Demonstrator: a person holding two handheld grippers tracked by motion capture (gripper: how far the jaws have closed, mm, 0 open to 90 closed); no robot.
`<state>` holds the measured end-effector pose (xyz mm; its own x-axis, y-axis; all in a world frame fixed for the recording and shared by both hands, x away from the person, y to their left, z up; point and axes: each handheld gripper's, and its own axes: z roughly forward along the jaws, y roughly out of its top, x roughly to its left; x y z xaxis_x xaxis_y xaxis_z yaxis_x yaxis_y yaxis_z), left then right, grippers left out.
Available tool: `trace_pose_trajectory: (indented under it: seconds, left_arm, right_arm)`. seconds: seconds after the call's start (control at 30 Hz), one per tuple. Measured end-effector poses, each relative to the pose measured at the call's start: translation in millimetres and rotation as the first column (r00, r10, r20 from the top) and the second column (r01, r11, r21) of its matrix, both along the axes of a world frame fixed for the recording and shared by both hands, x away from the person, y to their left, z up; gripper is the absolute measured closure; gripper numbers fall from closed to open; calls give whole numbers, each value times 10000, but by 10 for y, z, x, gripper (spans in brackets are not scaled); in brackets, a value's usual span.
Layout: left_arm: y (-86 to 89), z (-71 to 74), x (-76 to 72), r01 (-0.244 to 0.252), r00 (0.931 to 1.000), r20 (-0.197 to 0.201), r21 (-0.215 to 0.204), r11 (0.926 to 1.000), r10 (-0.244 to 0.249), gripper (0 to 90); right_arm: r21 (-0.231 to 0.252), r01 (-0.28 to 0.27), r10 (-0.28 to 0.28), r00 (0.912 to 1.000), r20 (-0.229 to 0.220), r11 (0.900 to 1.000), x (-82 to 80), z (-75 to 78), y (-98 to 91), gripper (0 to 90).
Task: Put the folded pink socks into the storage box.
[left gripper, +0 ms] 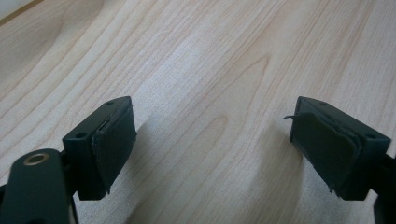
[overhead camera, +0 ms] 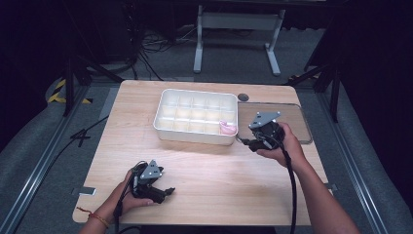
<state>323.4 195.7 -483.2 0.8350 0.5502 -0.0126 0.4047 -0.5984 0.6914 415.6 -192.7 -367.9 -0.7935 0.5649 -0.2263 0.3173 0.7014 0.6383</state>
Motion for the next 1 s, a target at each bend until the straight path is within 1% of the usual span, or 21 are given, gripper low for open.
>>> trace_pose_trajectory:
  seconds: [0.3, 0.4, 0.47, 0.6, 0.63, 0.67, 0.83, 1.0]
  left_arm:
    - [0, 0, 0, 1, 10000, 0, 2, 10000, -1, 145]
    - [0, 0, 0, -1, 10000, 1, 8, 10000, 1, 145]
    - [0, 0, 0, -1, 10000, -2, 4, 10000, 1, 145]
    - [-1, 0, -1, -13, 10000, 2, 3, 10000, 13, 145]
    - [-1, 0, -1, -14, 10000, 0, 2, 10000, 14, 145]
    - [-1, 0, -1, -14, 10000, 0, 1, 10000, 14, 145]
    - [-1, 0, -1, -12, 10000, -1, 2, 10000, 12, 145]
    - [-1, 0, -1, -12, 10000, 1, 4, 10000, 12, 145]
  right_arm:
    - [-323, 22, -18, 9999, 105, 9995, -131, -78, -129, 427]
    - [-325, -57, 60, 9999, 85, 9995, -179, -100, -163, 416]
    - [-387, -134, 136, 9999, 47, 9992, -223, -134, -193, 413]
    - [-593, -296, 304, 9995, 119, 9978, -289, -201, -237, 413]
    - [-633, -233, 241, 9996, 118, 9977, -308, -226, -257, 412]
    - [-572, -189, 197, 9997, 125, 9982, -324, -244, -276, 412]
    - [-569, -200, 203, 9998, 41, 9982, -402, -312, -358, 400]
    - [-653, -232, 230, 9997, -37, 9976, -488, -401, -430, 394]
